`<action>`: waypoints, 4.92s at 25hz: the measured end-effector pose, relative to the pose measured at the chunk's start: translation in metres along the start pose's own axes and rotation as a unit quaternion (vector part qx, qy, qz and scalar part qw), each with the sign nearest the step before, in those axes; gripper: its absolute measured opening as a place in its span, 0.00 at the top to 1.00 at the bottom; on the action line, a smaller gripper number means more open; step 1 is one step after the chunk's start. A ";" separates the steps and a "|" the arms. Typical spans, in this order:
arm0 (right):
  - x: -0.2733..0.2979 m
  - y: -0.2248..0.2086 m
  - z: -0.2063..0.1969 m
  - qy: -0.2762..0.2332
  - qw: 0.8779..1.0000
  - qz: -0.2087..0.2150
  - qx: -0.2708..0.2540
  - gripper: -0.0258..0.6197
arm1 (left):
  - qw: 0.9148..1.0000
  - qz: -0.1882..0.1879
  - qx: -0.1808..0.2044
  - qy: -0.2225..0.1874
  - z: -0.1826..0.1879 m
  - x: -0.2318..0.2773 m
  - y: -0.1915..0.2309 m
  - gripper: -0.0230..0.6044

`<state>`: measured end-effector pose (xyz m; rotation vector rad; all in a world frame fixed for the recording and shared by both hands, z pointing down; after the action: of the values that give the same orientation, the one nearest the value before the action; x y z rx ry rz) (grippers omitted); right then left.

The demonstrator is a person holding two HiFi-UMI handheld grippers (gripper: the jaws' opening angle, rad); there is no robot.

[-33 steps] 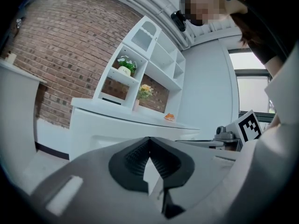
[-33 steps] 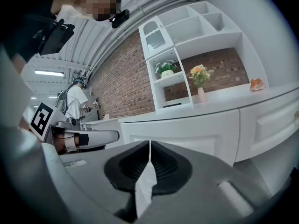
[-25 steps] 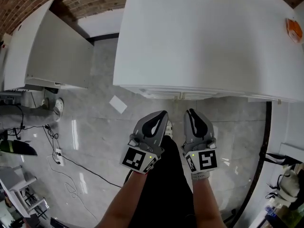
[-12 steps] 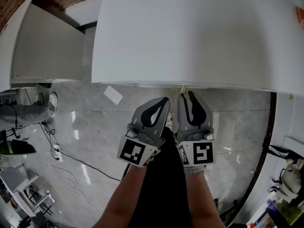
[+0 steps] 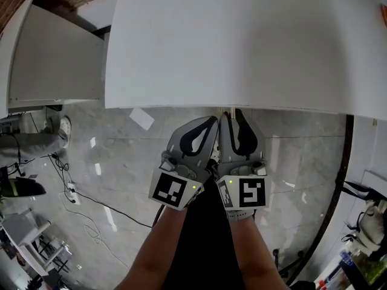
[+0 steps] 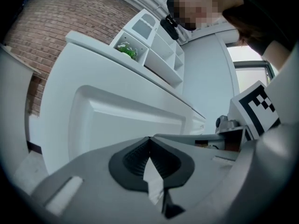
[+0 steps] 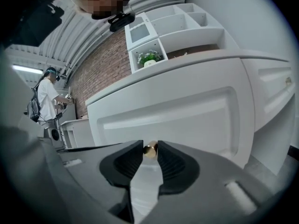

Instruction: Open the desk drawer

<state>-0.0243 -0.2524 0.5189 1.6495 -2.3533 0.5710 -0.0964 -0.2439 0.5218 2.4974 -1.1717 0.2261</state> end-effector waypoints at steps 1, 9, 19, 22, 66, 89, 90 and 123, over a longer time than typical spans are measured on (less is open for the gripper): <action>0.001 0.000 0.000 0.000 1.000 -0.005 0.006 0.82 | 1.000 -0.001 0.001 0.003 -0.002 -0.001 0.000 0.96; 0.002 -0.001 -0.001 -0.002 0.999 -0.022 0.047 0.84 | 1.000 0.000 0.000 0.011 -0.009 -0.010 -0.003 0.96; -0.010 0.003 -0.007 0.002 0.999 -0.003 0.053 0.84 | 1.000 0.000 -0.007 -0.015 -0.004 -0.020 -0.003 0.96; -0.016 0.004 -0.009 0.005 0.999 0.004 0.050 0.84 | 1.000 0.003 -0.011 -0.019 -0.002 -0.020 -0.005 0.96; -0.082 0.019 -0.038 0.033 0.999 0.032 0.030 0.84 | 0.999 -0.010 -0.026 0.015 -0.022 -0.050 -0.047 0.96; -0.122 0.032 -0.057 0.054 0.997 0.059 0.007 0.84 | 0.999 -0.003 -0.044 0.032 -0.041 -0.081 -0.077 0.96; -0.124 0.034 -0.057 0.055 0.997 0.060 0.006 0.84 | 0.999 -0.002 -0.045 0.031 -0.041 -0.083 -0.078 0.96; -0.179 0.049 -0.088 0.073 0.994 0.085 0.004 0.84 | 0.998 0.026 -0.047 0.043 -0.067 -0.126 -0.119 0.96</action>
<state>-0.0119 -0.0471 0.5201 1.3697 -2.3997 0.7085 -0.0852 -0.0581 0.5147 2.3546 -1.1855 0.2830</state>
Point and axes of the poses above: the fingertips, and each gripper's own axes: x forward along the fingers, y to its left, z out of its top, the point moved 4 cm from there along -x, backward along the fingers, and after that the axes turned 11 degrees about y, right-handed, at the moved point
